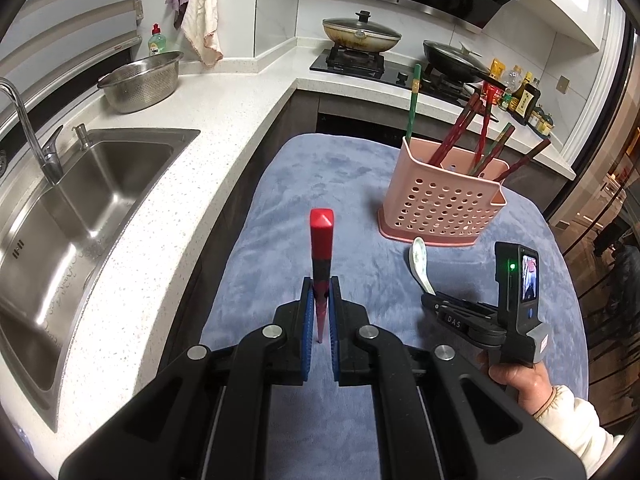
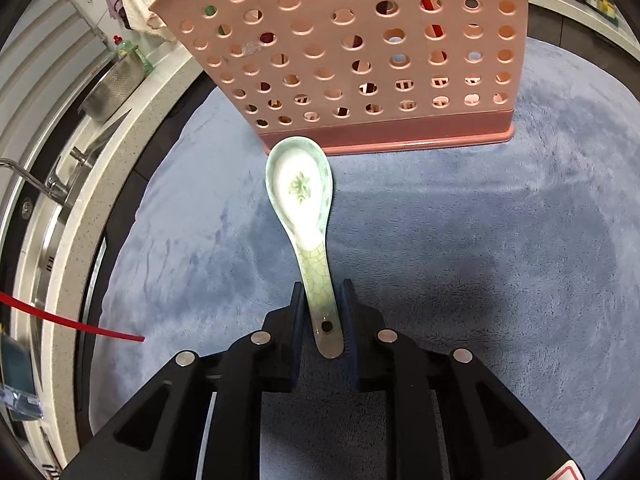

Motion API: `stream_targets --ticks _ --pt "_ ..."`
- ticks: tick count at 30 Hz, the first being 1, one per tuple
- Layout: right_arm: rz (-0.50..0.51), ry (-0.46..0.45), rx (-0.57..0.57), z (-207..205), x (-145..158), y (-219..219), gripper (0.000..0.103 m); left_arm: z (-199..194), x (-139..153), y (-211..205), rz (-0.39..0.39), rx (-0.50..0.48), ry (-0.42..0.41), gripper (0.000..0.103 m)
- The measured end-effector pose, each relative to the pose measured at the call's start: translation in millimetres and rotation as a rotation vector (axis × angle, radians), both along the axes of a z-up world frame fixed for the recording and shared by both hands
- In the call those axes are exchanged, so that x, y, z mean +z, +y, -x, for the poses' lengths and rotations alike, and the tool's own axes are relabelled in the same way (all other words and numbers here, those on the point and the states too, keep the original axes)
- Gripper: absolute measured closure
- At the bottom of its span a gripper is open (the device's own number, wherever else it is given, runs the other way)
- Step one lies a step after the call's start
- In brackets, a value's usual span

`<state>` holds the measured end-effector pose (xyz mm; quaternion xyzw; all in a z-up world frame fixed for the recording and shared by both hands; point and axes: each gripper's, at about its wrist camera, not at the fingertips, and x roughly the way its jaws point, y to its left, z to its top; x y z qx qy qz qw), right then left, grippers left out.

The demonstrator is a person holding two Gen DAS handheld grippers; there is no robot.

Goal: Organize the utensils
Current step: 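Lower the spoon and red chopstick into the basket and open both tools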

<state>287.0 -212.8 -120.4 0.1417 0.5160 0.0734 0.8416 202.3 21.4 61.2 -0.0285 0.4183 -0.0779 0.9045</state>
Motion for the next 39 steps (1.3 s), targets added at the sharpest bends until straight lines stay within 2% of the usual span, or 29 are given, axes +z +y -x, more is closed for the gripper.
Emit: stream_targets --ticks 4,7,10,13,17,26,30,36,39 --pt "0.025 -0.015 0.021 1.8 8.2 2.5 0.09 0.6 0.2 0.0 0.002 -0.001 -0.002 0.096" --pt "0.089 -0.044 0.047 6.1 19.9 7.9 0.091 2.2 1.6 -1.3 0.002 -0.005 -0.008 0.096" --pt "0.15 -0.108 0.077 16.0 44.1 12.2 0.091 3.2 6.3 -2.4 0.003 -0.013 -0.021 0.096" --pt "0.167 -0.166 0.085 24.9 68.5 13.2 0.093 3.7 11.2 -5.4 0.002 -0.025 -0.033 0.096" --pt "0.151 -0.218 0.073 35.5 95.9 6.7 0.097 2.9 24.3 -11.2 0.008 -0.047 -0.068 0.096" --pt "0.094 -0.29 0.034 44.7 142.3 -12.6 0.097 -12.1 64.0 -32.3 0.039 -0.108 -0.164 0.096" --pt "0.075 -0.345 0.029 35.9 172.3 -22.7 0.097 -30.8 88.8 -46.4 0.05 -0.135 -0.218 0.096" --pt "0.081 -0.444 0.018 1.3 224.1 -37.6 0.097 -67.0 129.7 -75.7 0.055 -0.153 -0.34 0.096" --pt "0.101 -0.458 0.008 -22.0 234.6 -40.5 0.097 -89.3 133.7 -89.1 0.061 -0.157 -0.343 0.096"
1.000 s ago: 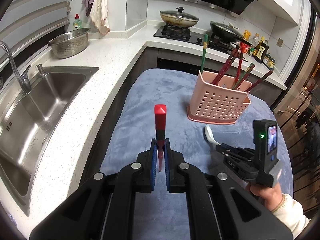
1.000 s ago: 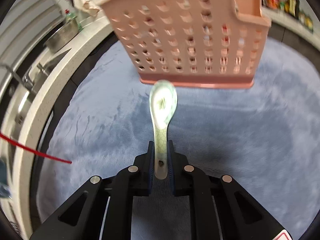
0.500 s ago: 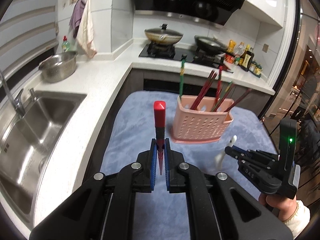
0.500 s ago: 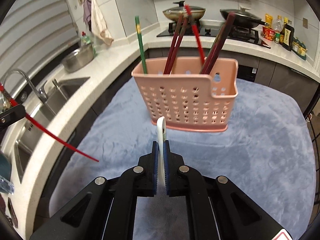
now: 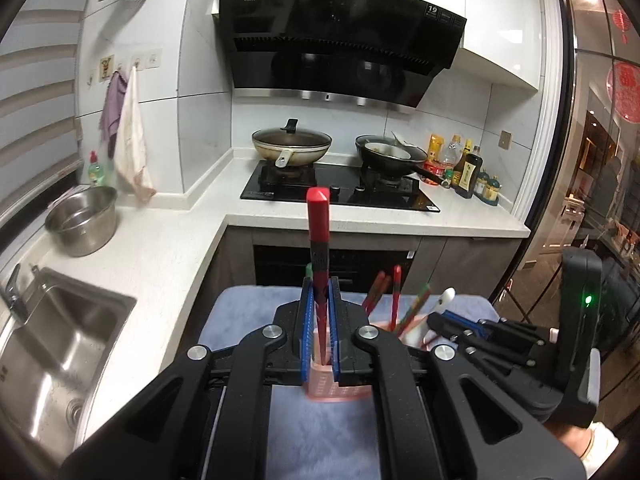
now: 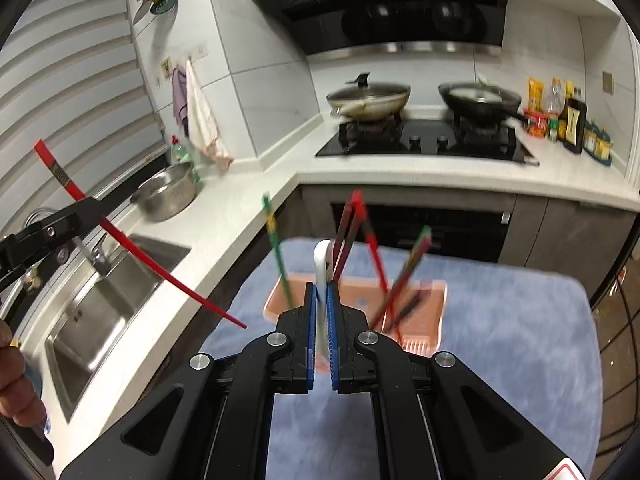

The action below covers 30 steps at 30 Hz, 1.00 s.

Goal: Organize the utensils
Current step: 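Lower the spoon and red chopstick into the basket and open both tools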

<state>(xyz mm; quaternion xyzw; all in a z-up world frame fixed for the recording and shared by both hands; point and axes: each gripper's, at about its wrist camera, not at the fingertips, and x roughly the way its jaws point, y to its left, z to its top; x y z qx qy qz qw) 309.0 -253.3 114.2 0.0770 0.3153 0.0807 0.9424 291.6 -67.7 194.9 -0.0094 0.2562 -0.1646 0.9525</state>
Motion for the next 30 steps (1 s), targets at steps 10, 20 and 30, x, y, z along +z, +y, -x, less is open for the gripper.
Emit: stream_targets --ticks 10,20,30 --pt "0.012 0.1 -0.007 -46.2 -42.7 2.0 0.097 -48.2 -42.9 -27.6 -0.043 0.002 0.103 0.096" --pt "0.049 0.089 -0.02 -41.9 -48.8 7.3 0.088 -50.6 -63.0 -26.2 -0.06 0.057 0.133 0.071" --pt "0.11 0.074 -0.031 18.6 -35.1 16.5 0.055 -9.4 -71.0 -16.5 -0.096 0.107 0.131 0.047"
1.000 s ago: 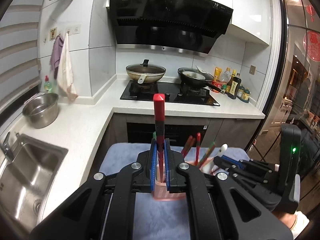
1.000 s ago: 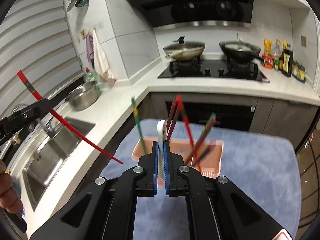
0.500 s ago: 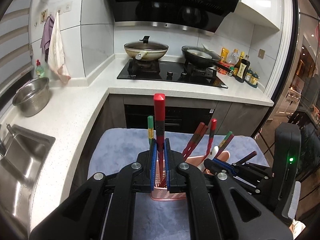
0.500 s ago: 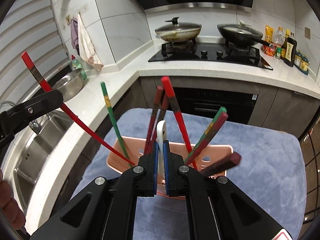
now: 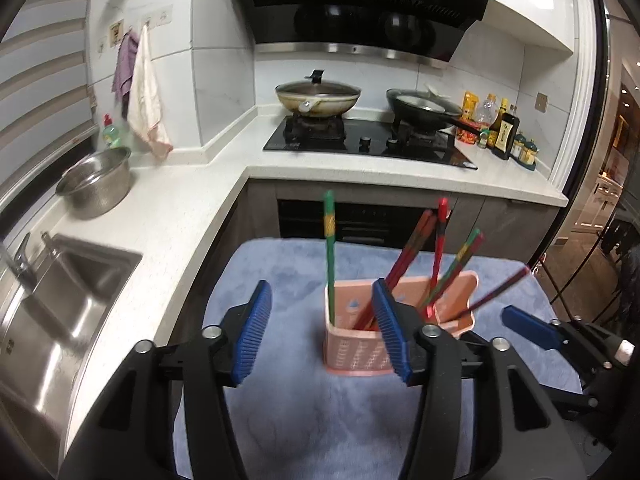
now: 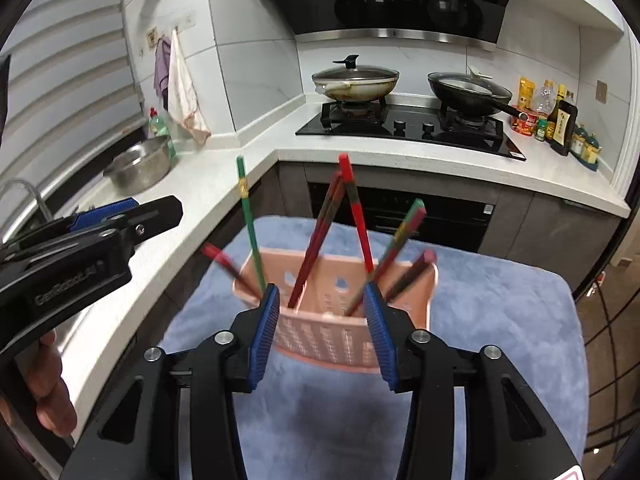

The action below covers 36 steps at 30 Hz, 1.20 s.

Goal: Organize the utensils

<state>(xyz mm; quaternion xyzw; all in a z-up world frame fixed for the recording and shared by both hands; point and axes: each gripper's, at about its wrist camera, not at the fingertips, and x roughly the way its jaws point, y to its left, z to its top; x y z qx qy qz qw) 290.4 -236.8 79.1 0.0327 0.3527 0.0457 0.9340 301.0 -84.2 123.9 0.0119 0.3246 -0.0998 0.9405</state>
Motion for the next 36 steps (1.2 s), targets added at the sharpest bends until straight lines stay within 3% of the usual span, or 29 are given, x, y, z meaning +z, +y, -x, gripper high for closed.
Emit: stream_targets --ticks 5,9,17,26,36 --pt "0.019 0.014 -0.012 28.9 -0.1 2.2 0.044 22.9 -7.1 7.7 -0.008 0.028 0.024 0.04" --pt "0.045 0.022 -0.019 45.5 -3.1 5.5 0.039 42.0 -13.7 9.4 -0.027 0.042 0.038 0.028" --pt "0.099 0.061 0.014 69.5 -11.0 19.9 0.031 72.3 -33.9 9.7 -0.073 0.054 0.097 0.021" --pt "0.117 0.122 -0.018 82.6 -26.0 14.0 0.03 88.4 -48.5 16.4 -0.087 0.079 0.15 0.015" --pt "0.15 0.114 -0.059 92.5 -23.4 4.9 0.03 95.2 -52.6 14.8 -0.096 0.073 0.171 0.012"
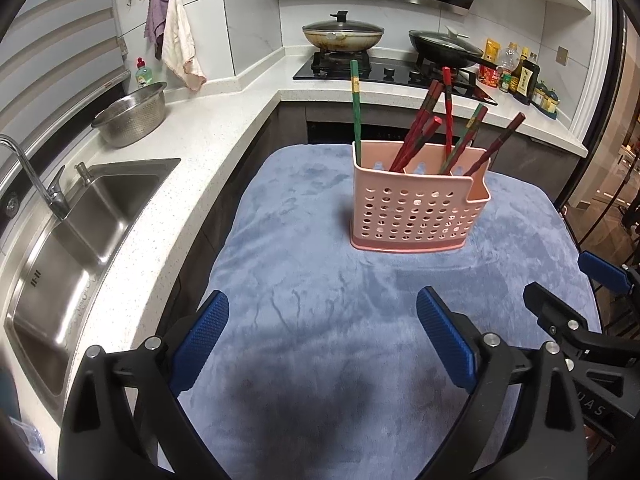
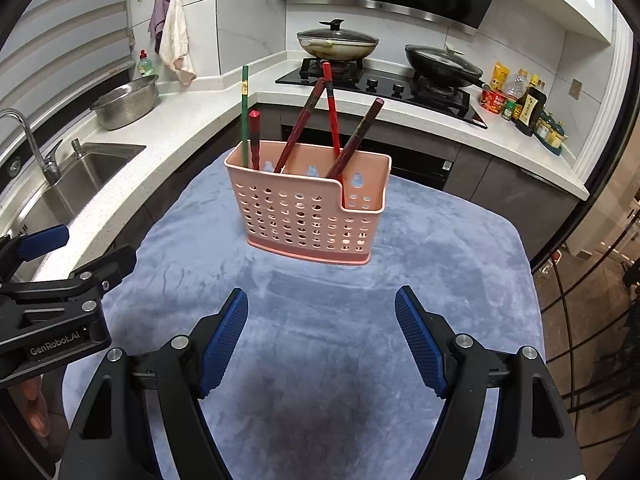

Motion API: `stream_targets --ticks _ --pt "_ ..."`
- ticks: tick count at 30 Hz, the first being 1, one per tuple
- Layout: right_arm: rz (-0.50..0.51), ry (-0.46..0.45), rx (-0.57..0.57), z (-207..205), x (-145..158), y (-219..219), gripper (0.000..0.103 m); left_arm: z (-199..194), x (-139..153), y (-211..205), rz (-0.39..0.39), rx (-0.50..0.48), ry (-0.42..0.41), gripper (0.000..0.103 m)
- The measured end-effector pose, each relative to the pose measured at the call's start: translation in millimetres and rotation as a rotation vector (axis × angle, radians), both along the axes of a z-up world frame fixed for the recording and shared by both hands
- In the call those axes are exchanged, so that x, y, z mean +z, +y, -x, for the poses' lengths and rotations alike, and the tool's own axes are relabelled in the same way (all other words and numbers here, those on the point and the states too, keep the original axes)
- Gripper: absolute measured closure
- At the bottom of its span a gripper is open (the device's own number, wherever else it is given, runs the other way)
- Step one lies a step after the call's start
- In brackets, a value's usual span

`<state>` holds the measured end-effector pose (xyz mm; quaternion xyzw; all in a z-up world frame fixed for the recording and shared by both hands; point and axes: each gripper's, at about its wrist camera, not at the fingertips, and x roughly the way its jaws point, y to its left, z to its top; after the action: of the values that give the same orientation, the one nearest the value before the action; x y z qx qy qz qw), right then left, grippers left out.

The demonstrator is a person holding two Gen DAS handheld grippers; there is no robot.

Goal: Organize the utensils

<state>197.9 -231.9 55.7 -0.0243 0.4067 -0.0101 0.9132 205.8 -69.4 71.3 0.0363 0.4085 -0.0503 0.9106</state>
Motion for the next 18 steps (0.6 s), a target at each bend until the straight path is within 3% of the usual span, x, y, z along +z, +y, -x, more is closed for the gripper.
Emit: stream_targets --ticks 18 --pt "0.007 -0.017 -0.001 6.2 5.4 0.2 0.03 6.7 -1.6 -2.7 -0.004 0.008 0.014 0.008"
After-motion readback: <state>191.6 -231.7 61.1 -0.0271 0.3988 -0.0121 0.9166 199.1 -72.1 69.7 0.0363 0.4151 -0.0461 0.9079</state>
